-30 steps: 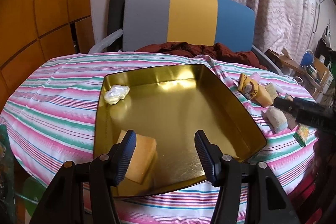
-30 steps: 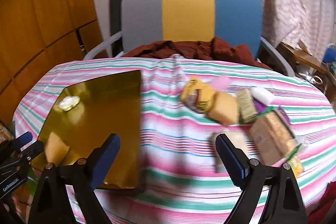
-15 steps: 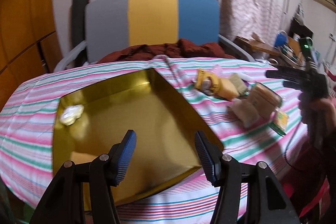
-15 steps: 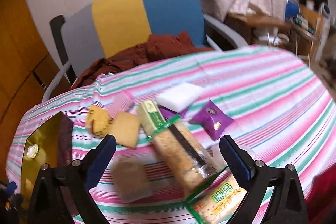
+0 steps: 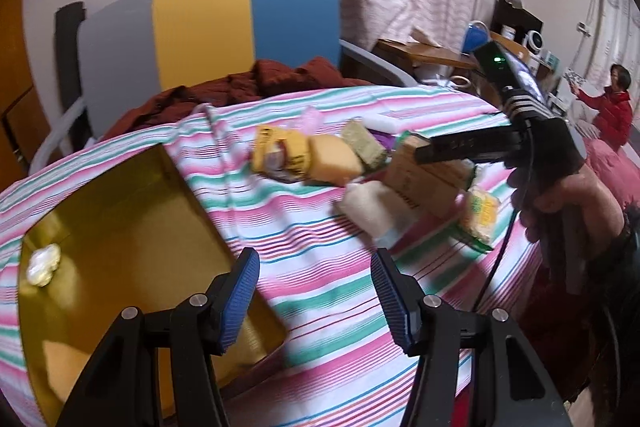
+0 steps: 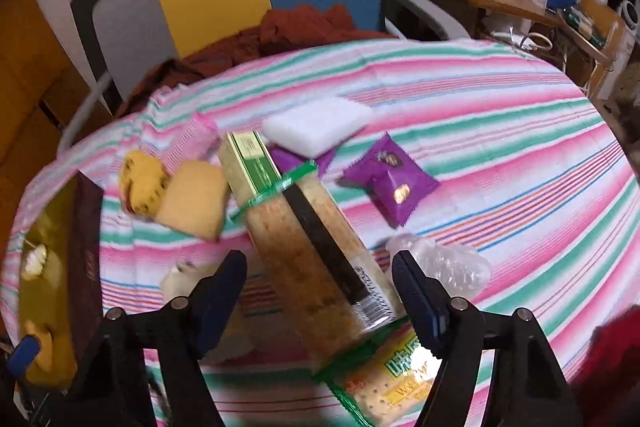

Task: Organize objects
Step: 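Grasp the white rolled cloth with the left tool while the right tool grasps the cracker pack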

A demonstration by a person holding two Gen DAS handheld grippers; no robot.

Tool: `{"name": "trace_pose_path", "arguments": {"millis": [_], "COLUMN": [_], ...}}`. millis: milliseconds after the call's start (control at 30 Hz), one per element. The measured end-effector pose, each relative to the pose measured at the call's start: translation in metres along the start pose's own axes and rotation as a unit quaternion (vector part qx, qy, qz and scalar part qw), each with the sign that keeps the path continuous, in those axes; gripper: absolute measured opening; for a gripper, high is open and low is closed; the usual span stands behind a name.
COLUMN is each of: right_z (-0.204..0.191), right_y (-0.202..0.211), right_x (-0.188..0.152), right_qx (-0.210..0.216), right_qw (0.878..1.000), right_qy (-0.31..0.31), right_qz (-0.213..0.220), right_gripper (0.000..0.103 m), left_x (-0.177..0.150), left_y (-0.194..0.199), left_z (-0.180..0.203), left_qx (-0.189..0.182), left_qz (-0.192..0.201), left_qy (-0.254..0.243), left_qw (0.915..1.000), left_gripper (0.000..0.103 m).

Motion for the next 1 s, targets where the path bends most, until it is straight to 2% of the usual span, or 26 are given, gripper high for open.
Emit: {"name": "trace_pose_path", "arguments": {"millis": [100, 267, 433, 567, 767, 933, 1000], "right_z": [0.0, -0.004, -0.002, -0.001, 0.001, -0.001, -0.002], "right_y": [0.001, 0.004, 0.022, 0.035, 0.037, 0.034, 0.034], "right_x": [0.0, 0.0, 0.007, 0.012, 0.015, 0.015, 0.014], "right_qx": [0.001, 0.005, 0.036, 0.047, 0.055, 0.06, 0.06], "right_qw": [1.0, 1.0, 0.998, 0.995, 0.994, 0.994, 0.994], "right_qy": [0.005, 0.016, 0.0, -0.013, -0.021, -0.016, -0.01], "right_qz": [0.002, 0.008, 0.053, 0.085, 0.089, 0.087, 0.086], "right_gripper": [0.05, 0.043, 0.043, 0.043, 0.043, 0.043, 0.043], "left_x": [0.003, 0.006, 0.012, 0.021, 0.029, 0.03, 0.025], "left_y": [-0.014, -0.034, -0.061, -0.081, -0.117, -0.145, -0.154], "left_z": [0.01, 0.024, 0.031, 0.036, 0.039, 0.037, 0.036], "left_qx": [-0.017, -0.03, -0.044, -0.047, -0.052, -0.031, -0.042], "left_qz": [-0.014, -0.032, -0.053, -0.064, -0.089, -0.1, -0.108], "left_qy": [0.002, 0.003, 0.025, 0.043, 0.084, 0.101, 0.109], "left_qw": [0.9998, 0.999, 0.9973, 0.9959, 0.9911, 0.9893, 0.9873], "left_gripper": [0.059, 0.059, 0.059, 0.067, 0.08, 0.079, 0.079]}}
Point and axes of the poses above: each gripper's, at about its wrist camera, not at the fingertips, and y roughly against the way its jaws point, z to its right, x to its top, the point moved 4 cm from there along -y, roughly the way its jaws point, and after that the axes turned 3 degrees about y, right-handed, at the moved point
